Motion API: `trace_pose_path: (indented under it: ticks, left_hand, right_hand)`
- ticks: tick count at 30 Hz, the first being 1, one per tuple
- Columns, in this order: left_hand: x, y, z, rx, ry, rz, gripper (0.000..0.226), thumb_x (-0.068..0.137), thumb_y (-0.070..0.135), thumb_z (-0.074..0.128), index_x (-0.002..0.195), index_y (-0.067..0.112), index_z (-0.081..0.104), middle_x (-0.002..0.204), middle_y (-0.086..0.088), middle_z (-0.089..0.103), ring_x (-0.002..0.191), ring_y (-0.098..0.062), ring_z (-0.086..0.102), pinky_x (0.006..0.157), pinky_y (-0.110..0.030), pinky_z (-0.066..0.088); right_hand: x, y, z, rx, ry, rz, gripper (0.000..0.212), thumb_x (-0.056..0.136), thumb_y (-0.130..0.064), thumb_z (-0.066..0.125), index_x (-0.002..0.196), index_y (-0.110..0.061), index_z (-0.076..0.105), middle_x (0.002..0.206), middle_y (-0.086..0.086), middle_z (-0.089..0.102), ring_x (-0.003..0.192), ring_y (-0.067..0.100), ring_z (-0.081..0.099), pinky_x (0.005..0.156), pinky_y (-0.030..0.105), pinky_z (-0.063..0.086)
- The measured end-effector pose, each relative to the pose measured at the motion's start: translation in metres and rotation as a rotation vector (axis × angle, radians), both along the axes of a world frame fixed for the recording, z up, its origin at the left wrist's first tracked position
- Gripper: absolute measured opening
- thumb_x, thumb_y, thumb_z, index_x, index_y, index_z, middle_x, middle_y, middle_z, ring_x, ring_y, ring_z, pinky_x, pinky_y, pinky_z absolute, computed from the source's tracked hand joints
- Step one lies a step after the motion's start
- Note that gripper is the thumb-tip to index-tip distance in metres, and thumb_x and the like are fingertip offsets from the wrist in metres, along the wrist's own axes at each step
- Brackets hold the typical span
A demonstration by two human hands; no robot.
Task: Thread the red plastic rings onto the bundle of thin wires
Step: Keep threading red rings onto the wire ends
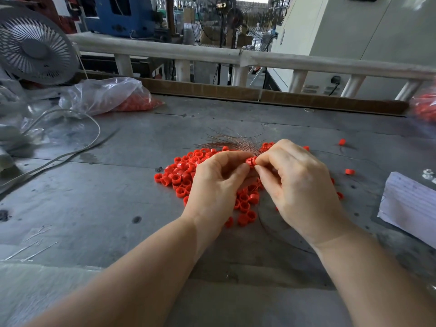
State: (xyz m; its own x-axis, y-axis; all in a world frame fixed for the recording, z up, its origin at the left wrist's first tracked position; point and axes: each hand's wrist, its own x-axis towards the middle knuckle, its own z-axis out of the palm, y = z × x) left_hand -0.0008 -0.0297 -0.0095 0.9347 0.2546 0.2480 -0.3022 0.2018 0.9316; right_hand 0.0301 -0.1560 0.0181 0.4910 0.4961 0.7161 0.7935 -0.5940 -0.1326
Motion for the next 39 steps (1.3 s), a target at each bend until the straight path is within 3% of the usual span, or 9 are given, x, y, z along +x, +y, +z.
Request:
trace_pose_path:
  ticks: [17,23,39]
  left_hand:
    - [-0.0008,-0.0012,0.0028,0.079,-0.014,0.016,0.021,0.09,-0.007,0.052,0.097,0.007,0.064,0.093,-0.009,0.069,0.086,-0.012,0.068,0.075,-0.019,0.053]
    - [-0.001,0.0001,0.0029,0.06,-0.009,0.01,0.023,0.09,-0.007,0.051,0.095,0.01,0.066,0.093,-0.009,0.071,0.089,-0.017,0.07,0.075,-0.02,0.054]
    - [-0.0016,0.001,0.0042,0.002,0.01,-0.01,0.022,0.091,-0.007,0.05,0.098,0.005,0.066,0.09,-0.008,0.072,0.086,-0.017,0.071,0.074,-0.02,0.055]
  right_hand:
    - [0.0011,0.0,-0.0002,-0.013,0.031,0.023,0.007,0.083,-0.003,0.061,0.078,0.0,0.065,0.078,0.011,0.061,0.072,0.028,0.058,0.069,0.031,0.042]
    - [0.0,0.0009,-0.0005,0.001,0.044,0.023,0.006,0.083,-0.001,0.062,0.078,0.0,0.065,0.079,0.011,0.061,0.073,0.027,0.058,0.07,0.028,0.04]
    - [-0.0002,0.0017,-0.0018,0.032,0.105,0.058,0.003,0.084,0.0,0.065,0.081,0.001,0.065,0.08,0.01,0.061,0.073,0.024,0.058,0.066,0.033,0.049]
